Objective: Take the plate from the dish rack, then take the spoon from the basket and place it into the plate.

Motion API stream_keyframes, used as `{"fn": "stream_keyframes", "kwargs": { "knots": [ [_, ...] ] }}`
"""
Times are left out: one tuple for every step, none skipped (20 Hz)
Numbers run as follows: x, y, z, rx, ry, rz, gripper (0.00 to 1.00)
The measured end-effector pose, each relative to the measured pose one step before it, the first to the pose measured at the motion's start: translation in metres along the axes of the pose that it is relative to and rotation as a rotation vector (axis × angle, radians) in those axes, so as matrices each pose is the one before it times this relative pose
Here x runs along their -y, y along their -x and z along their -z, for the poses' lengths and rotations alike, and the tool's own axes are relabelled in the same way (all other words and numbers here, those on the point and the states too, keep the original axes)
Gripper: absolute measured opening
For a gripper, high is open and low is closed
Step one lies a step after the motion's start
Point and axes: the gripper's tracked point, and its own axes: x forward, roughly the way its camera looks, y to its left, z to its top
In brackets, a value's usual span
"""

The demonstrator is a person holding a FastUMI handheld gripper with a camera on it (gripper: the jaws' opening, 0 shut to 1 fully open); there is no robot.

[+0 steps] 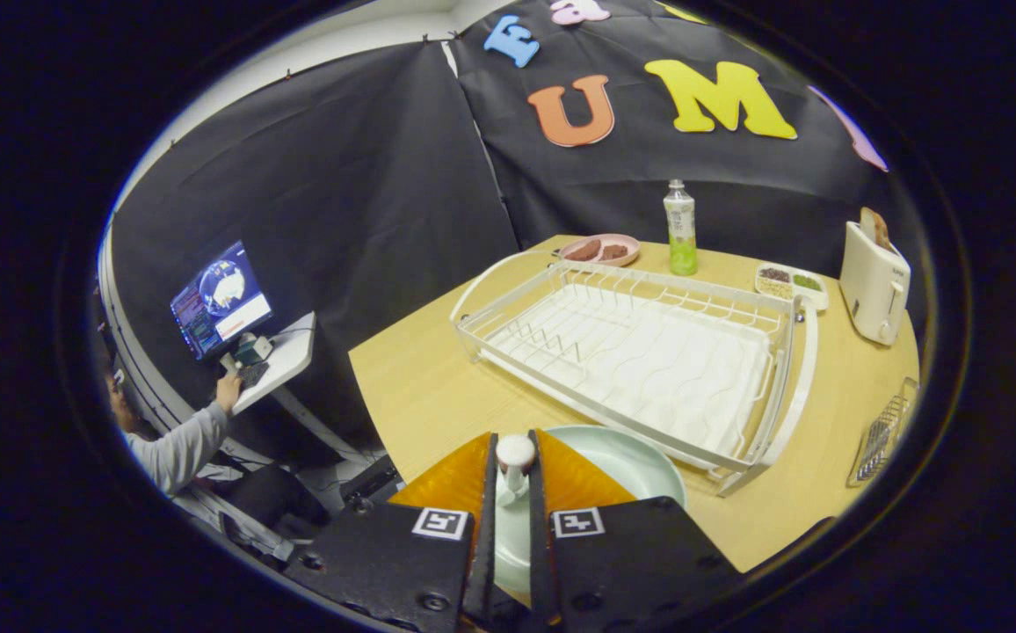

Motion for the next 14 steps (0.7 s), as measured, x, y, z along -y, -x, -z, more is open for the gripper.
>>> {"fn": "stream_keyframes", "kwargs": {
  "knots": [
    [0.00108, 0.00228, -0.00398, 0.02027, 0.00575, 0.01155, 0.30],
    [0.00187, 0.00494, -0.00373, 0.02033, 0.00463, 0.01289, 0.37],
    [0.00155, 0.00401, -0.00313, 0.01961, 0.00439, 0.00996, 0.48],
    [0.00121, 0.00343, -0.00292, 0.02017, 0.00139, 0.01689, 0.51],
    [0.00321, 0.00371, -0.00392, 0.02378, 0.00472, 0.01933, 0.58],
    [0.00154, 0.00436, -0.00423, 0.02653, 0.00864, 0.01618, 0.66],
    [0.00172, 0.00351, -0.00414, 0.02618, 0.00820, 0.01738, 0.73],
    [0.00443, 0.00409, -0.00325, 0.02926, 0.00932, 0.03099, 0.80],
    [0.00702, 0.00507, -0.00556, 0.03302, 0.00745, 0.04390, 0.87],
    [0.00734, 0.00620, -0.00763, 0.04347, 0.00915, 0.05137, 0.91],
    [0.00681, 0.00496, -0.00643, 0.03876, 0.00514, 0.04827, 0.94],
    [0.00744, 0.00558, -0.00605, 0.03944, -0.00057, 0.05057, 0.95],
    [0.00487, 0.00496, -0.00382, 0.02873, -0.00453, 0.03548, 0.99],
    [0.00372, 0.00539, -0.00139, 0.02049, -0.00680, 0.03775, 1.00]
  ]
}}
